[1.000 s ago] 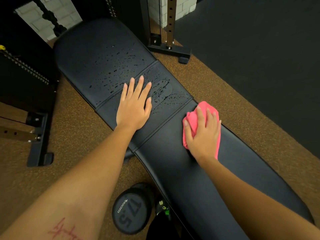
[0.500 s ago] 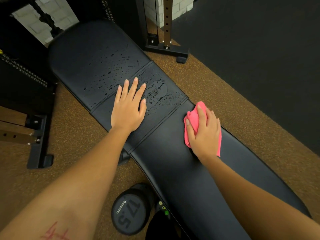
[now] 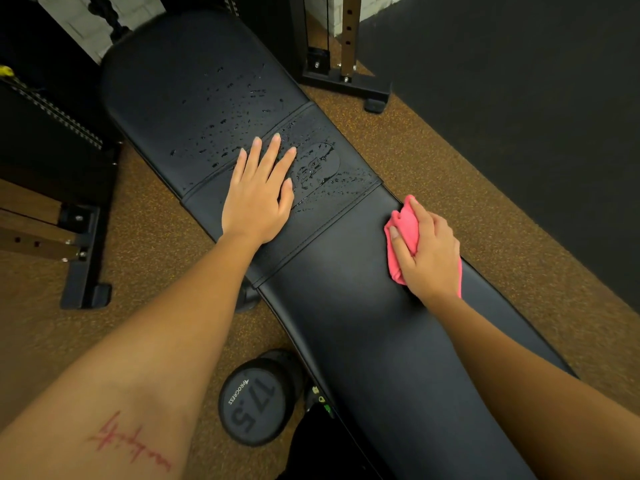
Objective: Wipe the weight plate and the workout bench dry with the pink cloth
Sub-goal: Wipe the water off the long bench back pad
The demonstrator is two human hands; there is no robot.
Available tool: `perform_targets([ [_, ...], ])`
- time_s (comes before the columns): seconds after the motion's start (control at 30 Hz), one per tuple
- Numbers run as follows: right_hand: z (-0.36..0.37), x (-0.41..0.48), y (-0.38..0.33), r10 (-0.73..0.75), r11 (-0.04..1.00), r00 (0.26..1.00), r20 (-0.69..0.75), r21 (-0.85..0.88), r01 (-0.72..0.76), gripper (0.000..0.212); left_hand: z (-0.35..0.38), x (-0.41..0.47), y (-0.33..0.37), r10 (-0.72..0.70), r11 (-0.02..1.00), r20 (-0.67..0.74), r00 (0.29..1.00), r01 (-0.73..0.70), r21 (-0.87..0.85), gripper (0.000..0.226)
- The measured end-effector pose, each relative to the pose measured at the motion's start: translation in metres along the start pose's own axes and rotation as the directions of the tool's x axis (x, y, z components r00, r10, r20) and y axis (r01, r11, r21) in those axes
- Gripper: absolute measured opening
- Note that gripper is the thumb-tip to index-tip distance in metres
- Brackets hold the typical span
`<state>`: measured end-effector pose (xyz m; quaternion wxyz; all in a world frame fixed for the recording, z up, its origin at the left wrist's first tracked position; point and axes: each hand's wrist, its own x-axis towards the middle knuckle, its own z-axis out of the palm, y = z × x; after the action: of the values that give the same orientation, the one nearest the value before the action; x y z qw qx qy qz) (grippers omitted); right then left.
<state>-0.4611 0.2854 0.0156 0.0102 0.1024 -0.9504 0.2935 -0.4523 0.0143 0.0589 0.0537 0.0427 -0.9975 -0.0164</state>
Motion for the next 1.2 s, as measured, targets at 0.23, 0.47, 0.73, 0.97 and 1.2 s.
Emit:
perform_targets([
  [0.23, 0.006, -0.04, 0.006, -0.014, 0.999, 0.999, -0.033, -0.038, 0.013, 0.058, -0.001, 0.0, 0.001, -0.011, 0.999, -0.023, 1.0, 0.01, -0.032, 0.049],
  [0.47, 0.002, -0.03, 0.01, 0.023, 0.999, 1.0, 0.002, -0.036, -0.023, 0.059, -0.002, 0.001, 0.0, -0.02, 0.999, -0.031, 0.999, 0.019, -0.05, 0.048],
  [0.73, -0.014, 0.028, 0.016, 0.346, 0.905, 0.934, 0.088, 0.233, -0.357, 0.054, -0.001, 0.001, -0.001, -0.013, 0.998, -0.042, 0.999, 0.01, -0.068, 0.048],
  [0.97, -0.037, 0.048, 0.006, 0.576, 0.68, 0.817, -0.025, 0.57, -0.462, 0.059, -0.012, -0.001, -0.001, 0.006, 0.97, 0.034, 0.999, 0.002, -0.243, 0.047],
  [1.2, -0.042, 0.039, -0.057, 0.422, 0.692, 0.906, -0.016, 0.651, -0.311, 0.051, -0.045, -0.006, -0.031, -0.309, 0.863, -0.142, 0.941, 0.214, -0.457, 0.043],
])
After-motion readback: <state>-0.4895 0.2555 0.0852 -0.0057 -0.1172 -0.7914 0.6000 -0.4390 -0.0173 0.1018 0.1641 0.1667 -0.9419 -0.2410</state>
